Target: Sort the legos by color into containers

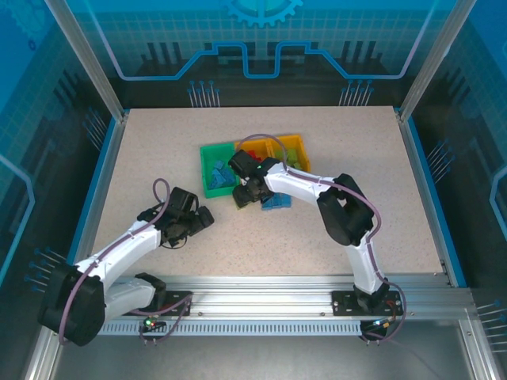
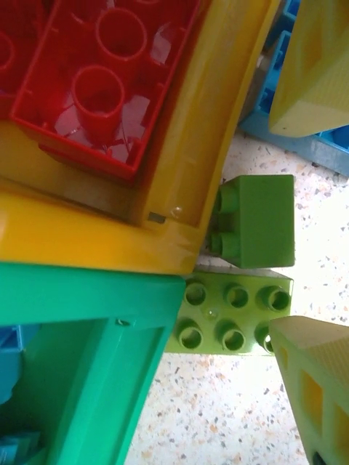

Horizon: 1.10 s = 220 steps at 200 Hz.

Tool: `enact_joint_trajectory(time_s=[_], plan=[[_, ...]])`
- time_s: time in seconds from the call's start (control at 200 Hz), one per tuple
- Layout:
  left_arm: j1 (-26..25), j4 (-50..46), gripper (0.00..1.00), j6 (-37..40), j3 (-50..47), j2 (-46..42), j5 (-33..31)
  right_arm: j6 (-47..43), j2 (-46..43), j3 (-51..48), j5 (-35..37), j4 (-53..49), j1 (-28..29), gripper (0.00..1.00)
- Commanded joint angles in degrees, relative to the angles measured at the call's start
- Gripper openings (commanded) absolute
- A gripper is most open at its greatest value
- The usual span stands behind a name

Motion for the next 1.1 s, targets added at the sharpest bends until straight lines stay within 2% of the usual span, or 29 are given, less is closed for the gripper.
enact_joint_trajectory(time_s=[0.0, 0.34, 0.585, 0.8, 1.095], plan=[[0.72, -1.14, 0.99, 0.69, -0.76, -0.95, 0.93, -0.38, 1.84, 1.96, 1.29, -1.72, 0.36, 0.64], [0.75, -1.40, 0.99, 0.46, -0.85, -1.39, 0.84, -1.41, 3.44, 2.82, 0.69, -1.78, -0.15, 0.54], [0.76, -1.70, 0.99, 0.33, -0.87, -1.63, 0.85, -1.48, 3.93, 2.44, 0.85, -2.21, -0.14, 0.39], [0.76, -1.58, 0.99, 0.28, -0.85, -1.66, 0.85, 0.46, -0.73, -0.11, 0.36, -3.03, 0.34, 0.33], [0.76, -0.86, 0.99, 0.15, -0.85, -1.07, 1.35, 0.67, -8.63, -1.66, -3.58, -6.07, 0.72, 0.33]])
